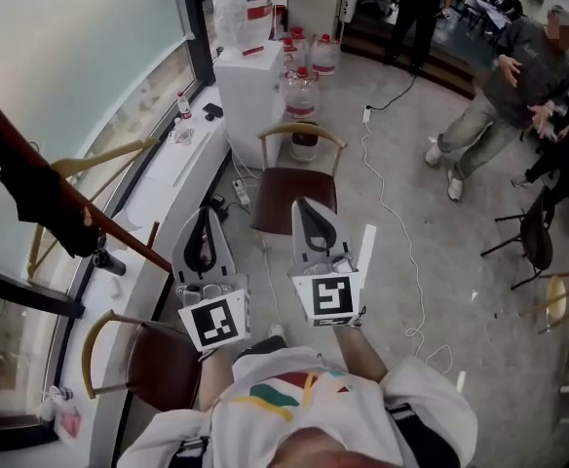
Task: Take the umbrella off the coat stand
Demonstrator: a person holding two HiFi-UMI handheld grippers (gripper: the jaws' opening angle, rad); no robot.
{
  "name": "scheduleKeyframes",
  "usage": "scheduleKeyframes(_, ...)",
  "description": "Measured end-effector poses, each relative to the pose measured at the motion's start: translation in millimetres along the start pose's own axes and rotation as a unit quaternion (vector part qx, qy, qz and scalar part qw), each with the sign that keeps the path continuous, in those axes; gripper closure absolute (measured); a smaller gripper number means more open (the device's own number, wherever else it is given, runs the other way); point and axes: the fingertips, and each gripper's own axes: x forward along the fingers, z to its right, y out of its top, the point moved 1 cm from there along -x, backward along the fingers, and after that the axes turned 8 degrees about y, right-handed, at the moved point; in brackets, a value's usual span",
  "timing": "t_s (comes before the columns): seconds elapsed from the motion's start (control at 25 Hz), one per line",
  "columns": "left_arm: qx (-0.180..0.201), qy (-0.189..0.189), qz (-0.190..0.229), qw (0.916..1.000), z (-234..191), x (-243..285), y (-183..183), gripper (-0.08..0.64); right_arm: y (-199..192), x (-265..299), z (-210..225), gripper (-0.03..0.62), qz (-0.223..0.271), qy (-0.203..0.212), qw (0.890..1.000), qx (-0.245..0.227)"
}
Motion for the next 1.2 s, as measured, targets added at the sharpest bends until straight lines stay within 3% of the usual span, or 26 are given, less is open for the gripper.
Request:
scheduleKeyframes(0.48,-0.009,0.004,0.007,0.9999,-15.7,60.5,-13.1,0.554,-11.4,78.7,9.0,0.592,0.003,0.019,1.000,0.017)
scheduleKeyframes(0.8,-0.001,0.038,0.008,0.9992,-9.7,73.9,-15.5,0.553,4.6,93.4,8.6,0.592,0.037,0.108,0.992,0.046)
scheduleKeyframes(1.2,0.012,0.074,0.002,0.9972,1.1,89.6,-14.6,0.554,3.7,106.9,38.0,0.592,0.047,0.126,0.988,0.079)
